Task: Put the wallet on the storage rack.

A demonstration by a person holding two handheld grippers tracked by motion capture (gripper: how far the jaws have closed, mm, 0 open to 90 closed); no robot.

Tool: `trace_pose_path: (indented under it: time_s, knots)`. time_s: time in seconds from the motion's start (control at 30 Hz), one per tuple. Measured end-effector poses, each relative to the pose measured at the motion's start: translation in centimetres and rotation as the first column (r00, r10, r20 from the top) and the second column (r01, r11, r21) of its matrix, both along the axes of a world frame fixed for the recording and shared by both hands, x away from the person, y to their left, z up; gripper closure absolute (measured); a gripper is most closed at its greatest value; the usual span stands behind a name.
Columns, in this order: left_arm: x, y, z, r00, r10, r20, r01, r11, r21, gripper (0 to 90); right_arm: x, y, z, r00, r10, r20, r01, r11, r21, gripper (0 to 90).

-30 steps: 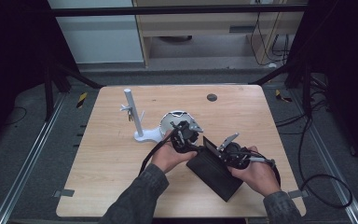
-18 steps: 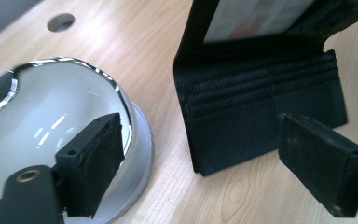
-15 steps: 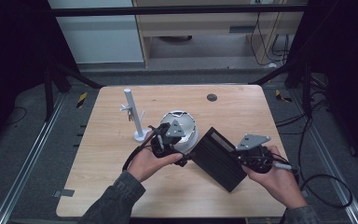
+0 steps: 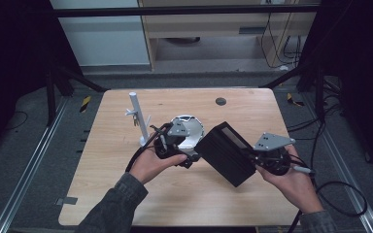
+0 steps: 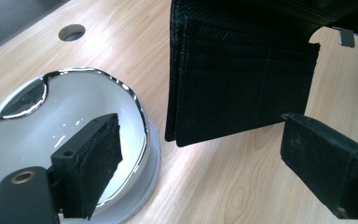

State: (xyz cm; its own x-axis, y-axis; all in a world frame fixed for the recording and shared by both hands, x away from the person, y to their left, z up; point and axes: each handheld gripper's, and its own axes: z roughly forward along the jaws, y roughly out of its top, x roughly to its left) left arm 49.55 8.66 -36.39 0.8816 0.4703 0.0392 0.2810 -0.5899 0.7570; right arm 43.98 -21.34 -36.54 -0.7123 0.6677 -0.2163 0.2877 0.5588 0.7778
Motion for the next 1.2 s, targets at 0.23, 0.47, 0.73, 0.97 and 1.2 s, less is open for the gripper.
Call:
trace_pose_path:
  time_s: [0.23,0.47,0.73,0.97,1.2]
  knots:
    - [0.3,-0.1,0.3,0.9994,-0.032,0.016,0.032,0.9995,-0.007,12.0,0.1,0.2,0.3,0.9998,0.006,0.020,-0.007,1.000,0.014,84.5]
    - [0.6,0.1,0.5,0.9992,-0.039,0.006,0.039,0.9990,-0.020,10.4,0.0,0.8,0.7,0.9988,0.030,0.040,-0.031,0.999,0.031,84.4]
    - [0.8,-0.1,0.2,0.9989,-0.048,0.003,0.048,0.9986,-0.024,9.9,-0.1,1.5,0.9,0.9968,0.054,0.058,-0.057,0.997,0.045,84.4]
    - [1.7,-0.5,0.0,0.9987,-0.049,-0.013,0.049,0.9981,-0.037,10.0,-0.2,1.6,1.3,0.9949,0.068,0.074,-0.073,0.995,0.061,84.4]
    - [2.3,-0.8,0.1,0.9980,-0.055,-0.029,0.054,0.9970,-0.056,11.8,-0.4,1.5,1.7,0.9926,0.086,0.087,-0.092,0.993,0.075,84.4]
